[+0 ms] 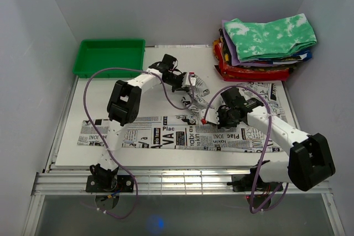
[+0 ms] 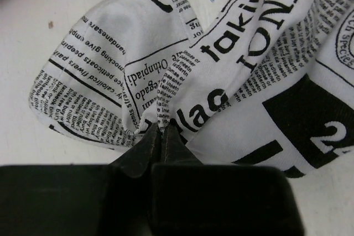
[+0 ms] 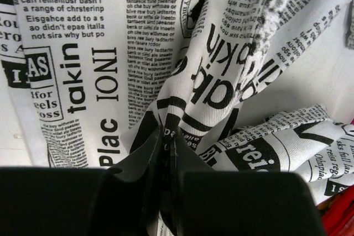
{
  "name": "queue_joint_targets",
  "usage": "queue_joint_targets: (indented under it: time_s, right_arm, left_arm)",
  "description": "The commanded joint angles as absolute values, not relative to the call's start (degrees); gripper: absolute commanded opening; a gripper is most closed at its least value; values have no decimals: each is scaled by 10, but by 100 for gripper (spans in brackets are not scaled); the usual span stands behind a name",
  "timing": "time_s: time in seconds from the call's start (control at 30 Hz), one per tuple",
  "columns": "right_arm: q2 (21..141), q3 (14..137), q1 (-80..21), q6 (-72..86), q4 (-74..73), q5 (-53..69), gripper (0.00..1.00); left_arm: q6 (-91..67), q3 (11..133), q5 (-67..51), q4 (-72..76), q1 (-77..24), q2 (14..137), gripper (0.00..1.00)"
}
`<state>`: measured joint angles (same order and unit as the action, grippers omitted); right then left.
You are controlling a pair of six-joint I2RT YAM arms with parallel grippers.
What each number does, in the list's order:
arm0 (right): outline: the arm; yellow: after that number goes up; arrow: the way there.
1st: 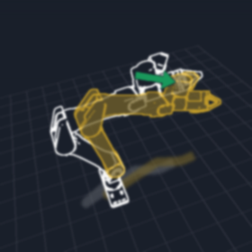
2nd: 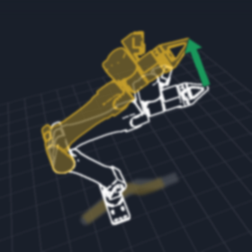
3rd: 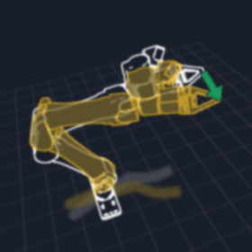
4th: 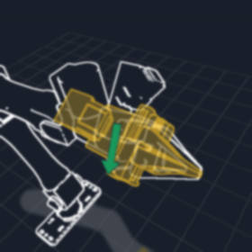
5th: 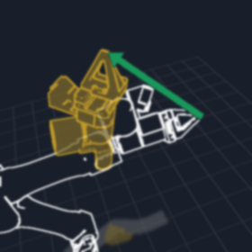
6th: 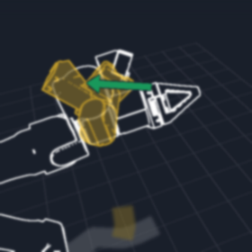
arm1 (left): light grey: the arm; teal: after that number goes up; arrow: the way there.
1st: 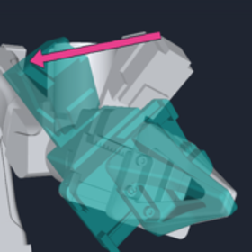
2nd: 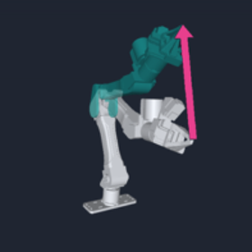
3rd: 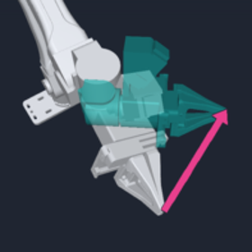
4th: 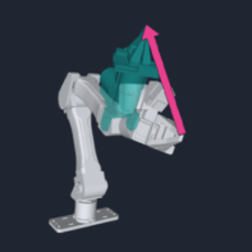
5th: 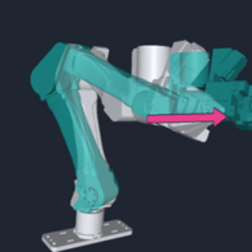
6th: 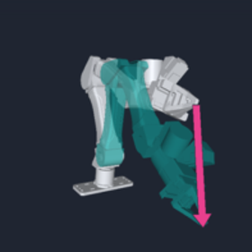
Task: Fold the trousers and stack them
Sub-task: Flatten the trousers out
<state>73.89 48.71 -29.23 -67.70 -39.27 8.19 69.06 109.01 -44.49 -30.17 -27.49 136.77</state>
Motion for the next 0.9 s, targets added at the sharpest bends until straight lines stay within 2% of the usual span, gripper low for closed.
queue_joint_targets:
  time_s: [0.0,0.07,0.13,0.2,0.23,0.27,0.33,0.4,0.6,0.73,0.87]
  right_arm:
    - [746,513,-291,-669,-346,74,8]
    - [749,512,-291,-660,-324,67,9]
    - [756,514,-292,-646,-282,57,16]
    - [766,520,-292,-633,-254,42,30]
    - [772,524,-291,-627,-229,36,43]
    - [776,527,-292,-621,-216,17,72]
    - [788,539,-287,-601,-194,-21,95]
    - [794,553,-266,-582,-187,-34,90]
    - [814,596,-140,-530,-213,-31,90]
    - [856,609,-91,-523,-235,-39,98]
    - [901,579,-75,-536,-219,-68,78]
  left_arm:
    - [694,1063,-446,-377,-250,1268,0]
    - [651,1043,-421,-390,-238,1216,0]
    - [622,1042,-400,-432,-216,1181,0]
    - [588,1049,-388,-495,-193,1131,0]
    - [572,1052,-372,-511,-187,1115,0]
    - [555,1057,-329,-528,-184,1100,0]
    - [536,1059,-294,-592,-171,1057,0]
    - [517,1049,-271,-646,-162,1016,0]
    - [411,997,-170,-728,-118,977,0]
    - [310,1023,-154,-778,-42,1004,0]
    - [258,1030,-127,-804,65,1050,0]
